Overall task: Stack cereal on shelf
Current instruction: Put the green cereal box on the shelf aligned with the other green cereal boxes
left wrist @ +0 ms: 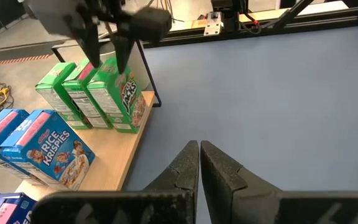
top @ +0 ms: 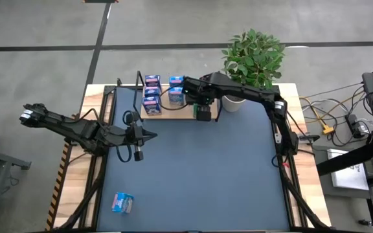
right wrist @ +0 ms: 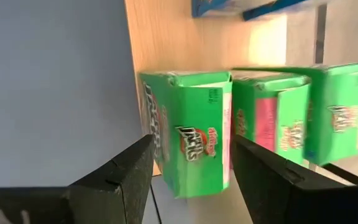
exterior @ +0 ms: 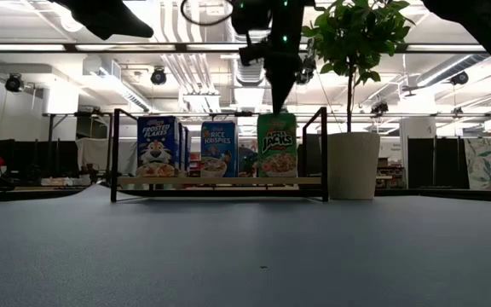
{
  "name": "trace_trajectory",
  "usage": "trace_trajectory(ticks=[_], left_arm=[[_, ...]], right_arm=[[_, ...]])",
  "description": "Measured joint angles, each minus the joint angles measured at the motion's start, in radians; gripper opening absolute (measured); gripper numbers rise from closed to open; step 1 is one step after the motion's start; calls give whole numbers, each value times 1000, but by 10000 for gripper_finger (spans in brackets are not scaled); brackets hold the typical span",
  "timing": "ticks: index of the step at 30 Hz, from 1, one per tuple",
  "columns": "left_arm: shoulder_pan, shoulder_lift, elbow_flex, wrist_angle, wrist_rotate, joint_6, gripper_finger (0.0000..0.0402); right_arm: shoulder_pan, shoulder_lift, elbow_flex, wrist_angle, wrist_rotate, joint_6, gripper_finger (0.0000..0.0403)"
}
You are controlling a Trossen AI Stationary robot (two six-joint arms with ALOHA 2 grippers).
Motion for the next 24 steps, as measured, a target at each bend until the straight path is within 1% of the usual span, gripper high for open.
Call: trace_trajectory(ticks=[4, 7, 10, 13, 16, 19, 21, 24], left_arm=[[0, 0, 0, 0, 0, 3, 0], [0, 0, 0, 0, 1, 7, 0], [0, 0, 0, -1, 1, 10, 0], [0, 0, 0, -1, 1, 11, 0], [0, 0, 0, -1, 1, 10, 0], [0, 0, 0, -1, 1, 10, 0], [0, 0, 0, -1, 1, 10, 0], [0, 0, 0, -1, 1, 10, 0]], right_arm=[[14, 0, 62, -19, -1, 1, 200], [20, 0, 82, -3, -8, -6, 185], [18, 0, 69, 39, -7, -15, 152], [15, 6, 50, 73, -7, -22, 107], [11, 18, 40, 79, -7, -37, 61], [9, 26, 26, 79, 0, -51, 25], [9, 26, 14, 80, 1, -52, 13], [9, 25, 5, 74, 3, -52, 12]])
